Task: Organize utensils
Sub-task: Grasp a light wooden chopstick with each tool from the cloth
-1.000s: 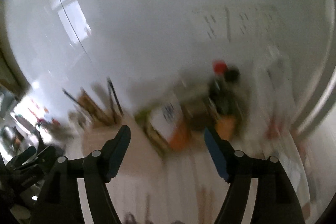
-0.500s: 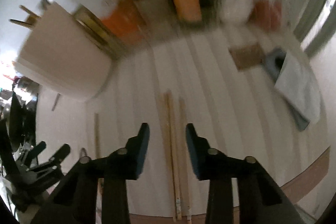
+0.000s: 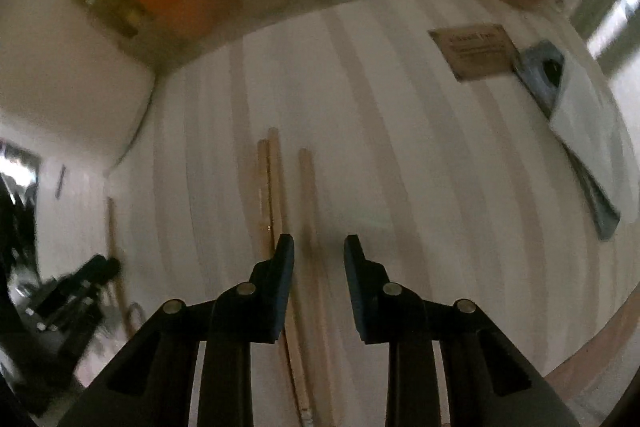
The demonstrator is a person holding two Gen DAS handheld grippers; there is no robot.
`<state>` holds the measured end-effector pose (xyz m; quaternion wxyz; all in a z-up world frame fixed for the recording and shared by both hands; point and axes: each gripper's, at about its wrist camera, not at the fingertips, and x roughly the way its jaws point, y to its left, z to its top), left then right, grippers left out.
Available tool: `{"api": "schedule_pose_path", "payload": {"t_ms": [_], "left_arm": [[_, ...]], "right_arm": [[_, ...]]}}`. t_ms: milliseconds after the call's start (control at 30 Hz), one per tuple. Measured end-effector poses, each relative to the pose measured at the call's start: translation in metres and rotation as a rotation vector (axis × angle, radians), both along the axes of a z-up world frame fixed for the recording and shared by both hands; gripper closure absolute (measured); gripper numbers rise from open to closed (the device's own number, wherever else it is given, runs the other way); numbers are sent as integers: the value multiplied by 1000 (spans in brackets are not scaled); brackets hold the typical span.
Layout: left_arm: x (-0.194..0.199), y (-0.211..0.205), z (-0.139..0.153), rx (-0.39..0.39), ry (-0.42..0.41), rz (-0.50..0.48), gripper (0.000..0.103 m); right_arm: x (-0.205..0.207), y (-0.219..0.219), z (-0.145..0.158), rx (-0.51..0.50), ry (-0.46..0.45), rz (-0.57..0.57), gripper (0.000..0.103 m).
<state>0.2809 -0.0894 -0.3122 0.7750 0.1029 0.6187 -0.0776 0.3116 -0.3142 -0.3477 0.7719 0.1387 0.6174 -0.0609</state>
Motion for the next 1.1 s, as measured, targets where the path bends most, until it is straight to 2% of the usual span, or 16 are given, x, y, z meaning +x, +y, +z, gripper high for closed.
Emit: {"api": "schedule_pose_path", "payload": {"t_ms": [67, 100, 167, 200, 267, 367, 467, 633, 733, 767, 867, 1000, 1100], "left_arm": [[0, 8, -1, -14, 15, 18, 97], [0, 12, 0, -25, 29, 21, 97], [1, 25, 2, -85, 66, 58, 95], [1, 36, 5, -152, 98, 96, 94], [0, 50, 8, -217, 133, 139, 89], [-4, 61, 12, -201, 117, 156, 75], [-8, 59, 7, -168, 125, 144, 75], [-11, 32, 7, -144, 107, 103, 74], [-4, 15, 3, -82, 72, 48, 75], [-4, 8, 3, -63, 59, 35, 76], [-8, -6, 6, -62, 35, 22, 95], [-13, -10, 6, -42, 40, 26, 98], [-12, -5, 3, -47, 76, 36, 98]], "right_arm": [[-1, 6, 1, -76, 14, 29, 93], [-2, 6, 1, -90, 19, 35, 96], [-6, 2, 1, -76, 31, 31, 96], [-8, -1, 2, -67, 43, 24, 96], [-14, -8, 3, -53, 57, 13, 97], [-25, -19, 4, -37, 75, -2, 97], [-35, -28, 5, -18, 87, -8, 97], [-36, -33, 5, -15, 98, -2, 96], [-39, -32, 5, -39, 107, 14, 96], [-37, -30, 6, -53, 108, 27, 96], [-31, -24, 7, -89, 115, 47, 96], [-29, -17, 8, -109, 113, 57, 96], [-37, -15, 5, -65, 128, 52, 96]]}}
